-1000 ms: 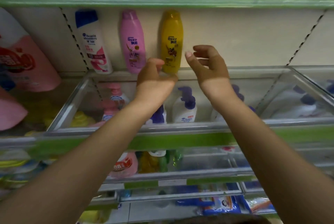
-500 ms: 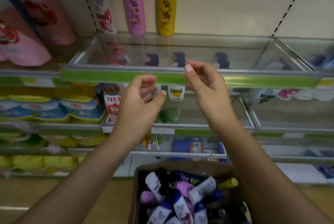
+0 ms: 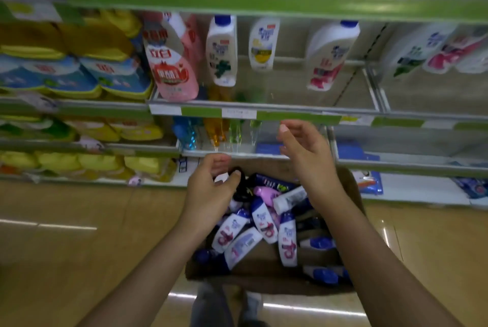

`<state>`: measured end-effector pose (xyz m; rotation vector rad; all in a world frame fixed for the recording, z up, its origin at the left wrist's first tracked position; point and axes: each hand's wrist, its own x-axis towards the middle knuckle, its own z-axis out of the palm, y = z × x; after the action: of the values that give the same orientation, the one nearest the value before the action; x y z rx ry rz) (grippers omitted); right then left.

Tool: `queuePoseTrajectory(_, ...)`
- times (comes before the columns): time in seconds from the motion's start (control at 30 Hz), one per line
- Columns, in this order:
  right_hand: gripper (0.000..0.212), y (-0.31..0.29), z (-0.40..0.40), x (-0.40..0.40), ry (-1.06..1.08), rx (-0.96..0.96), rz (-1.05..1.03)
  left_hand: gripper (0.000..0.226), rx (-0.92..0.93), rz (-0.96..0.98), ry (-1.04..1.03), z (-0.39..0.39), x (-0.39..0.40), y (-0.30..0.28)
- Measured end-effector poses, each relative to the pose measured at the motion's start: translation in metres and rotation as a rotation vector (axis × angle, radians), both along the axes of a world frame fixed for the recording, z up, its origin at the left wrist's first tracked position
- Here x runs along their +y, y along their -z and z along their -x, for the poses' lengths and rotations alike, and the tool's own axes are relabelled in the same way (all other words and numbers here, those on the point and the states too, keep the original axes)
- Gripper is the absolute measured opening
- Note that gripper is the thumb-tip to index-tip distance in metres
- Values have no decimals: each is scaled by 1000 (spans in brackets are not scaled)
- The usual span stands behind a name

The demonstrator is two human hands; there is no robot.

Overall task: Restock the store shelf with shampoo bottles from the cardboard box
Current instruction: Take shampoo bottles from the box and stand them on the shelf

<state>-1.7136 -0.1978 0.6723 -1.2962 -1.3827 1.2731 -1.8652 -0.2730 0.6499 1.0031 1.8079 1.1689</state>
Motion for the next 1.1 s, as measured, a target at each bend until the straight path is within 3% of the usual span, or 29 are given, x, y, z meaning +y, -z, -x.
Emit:
queuePoseTrajectory(0.17,19,60,-8,-31,19,-71,178,24,-39,156,-60,4,-43,54)
queuePoseTrajectory(0.47,7,158,-8,-73,62,-177,465,25,-67,404,-126,23,-91,114)
queuePoseTrajectory(0.7,14,205,12,-92,38,-240,603,24,-66,505,-125,37,-101,141)
queuePoseTrajectory(0.83,6,223,21,-93,-21,-288,629,24,-43,522,-118,47,-102,147)
queuePoseTrajectory(1.1,21,256,49,-107,-283,-522,638,18,-36,556,-138,72,-104,156)
